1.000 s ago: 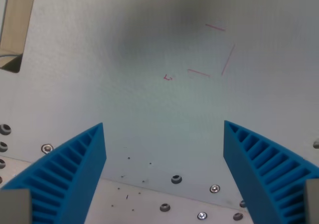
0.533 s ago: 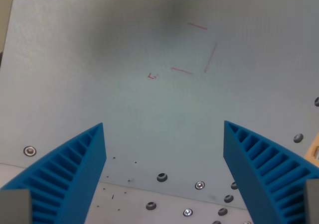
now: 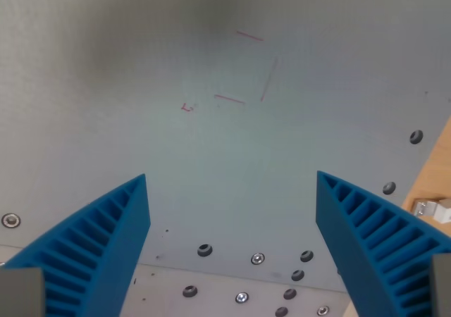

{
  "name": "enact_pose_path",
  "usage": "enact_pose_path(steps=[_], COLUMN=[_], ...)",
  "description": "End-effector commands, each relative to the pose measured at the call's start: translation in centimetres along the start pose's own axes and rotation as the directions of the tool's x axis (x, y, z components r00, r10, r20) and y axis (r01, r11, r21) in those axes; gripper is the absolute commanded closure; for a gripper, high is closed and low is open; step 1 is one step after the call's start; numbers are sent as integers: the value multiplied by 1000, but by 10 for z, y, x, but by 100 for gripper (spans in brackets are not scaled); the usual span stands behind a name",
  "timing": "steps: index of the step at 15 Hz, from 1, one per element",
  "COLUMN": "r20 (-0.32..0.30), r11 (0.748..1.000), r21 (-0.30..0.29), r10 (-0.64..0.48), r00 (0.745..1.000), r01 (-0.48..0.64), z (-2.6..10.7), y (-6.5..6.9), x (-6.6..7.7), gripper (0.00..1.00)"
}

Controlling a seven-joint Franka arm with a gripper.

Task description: Rotate around gripper negative x

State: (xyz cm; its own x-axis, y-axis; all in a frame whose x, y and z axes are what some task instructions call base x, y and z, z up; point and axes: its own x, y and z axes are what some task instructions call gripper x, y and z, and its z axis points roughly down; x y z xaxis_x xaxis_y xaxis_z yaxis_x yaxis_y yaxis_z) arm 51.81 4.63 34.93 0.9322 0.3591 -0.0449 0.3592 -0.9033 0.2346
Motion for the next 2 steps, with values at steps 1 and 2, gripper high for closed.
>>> enact_pose_path(steps=[1,2], r20=[-32,-32], r11=[975,972], r21=[-222,-233], r10=[24,24], r00=[999,999], r01=[-30,-30], z=[1,1], y=[-4,-4], x=[-3,-3], gripper=[0,0])
